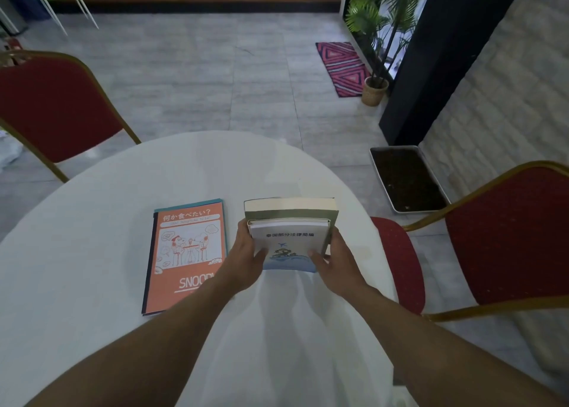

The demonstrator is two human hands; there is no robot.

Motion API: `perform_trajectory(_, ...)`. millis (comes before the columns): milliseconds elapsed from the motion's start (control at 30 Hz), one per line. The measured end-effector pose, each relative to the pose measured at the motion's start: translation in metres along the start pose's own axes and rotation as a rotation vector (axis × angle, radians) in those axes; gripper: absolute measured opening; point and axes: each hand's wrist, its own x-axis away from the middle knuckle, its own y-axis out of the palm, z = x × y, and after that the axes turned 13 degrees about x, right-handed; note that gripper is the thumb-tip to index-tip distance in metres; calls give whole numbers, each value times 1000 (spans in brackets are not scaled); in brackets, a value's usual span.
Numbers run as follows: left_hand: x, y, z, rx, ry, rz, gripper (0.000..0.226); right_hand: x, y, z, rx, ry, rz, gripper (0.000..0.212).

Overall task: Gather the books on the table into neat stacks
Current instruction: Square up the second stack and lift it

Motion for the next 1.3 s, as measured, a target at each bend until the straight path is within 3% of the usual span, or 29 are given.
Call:
perform_trajectory(367,-2,-1,10,2,-93,-24,64,-3,5,1,58,68,-45,55)
perform_trajectory(567,-2,-18,21,126,-187,-2,56,-7,3,-7,-91,104,-82,63)
perform_trajectory(800,19,-58,5,364,-362,145,35,-9,41,-58,-320,270,-211,22)
perform_trajectory(1033,35,-114,-38,185,-444,328,38,-23,122,-115,-277,335,-232,30)
perform_trajectory(1300,31,-158,-75,7,-553,378,42,-46,180,-146,-114,371,-264,47)
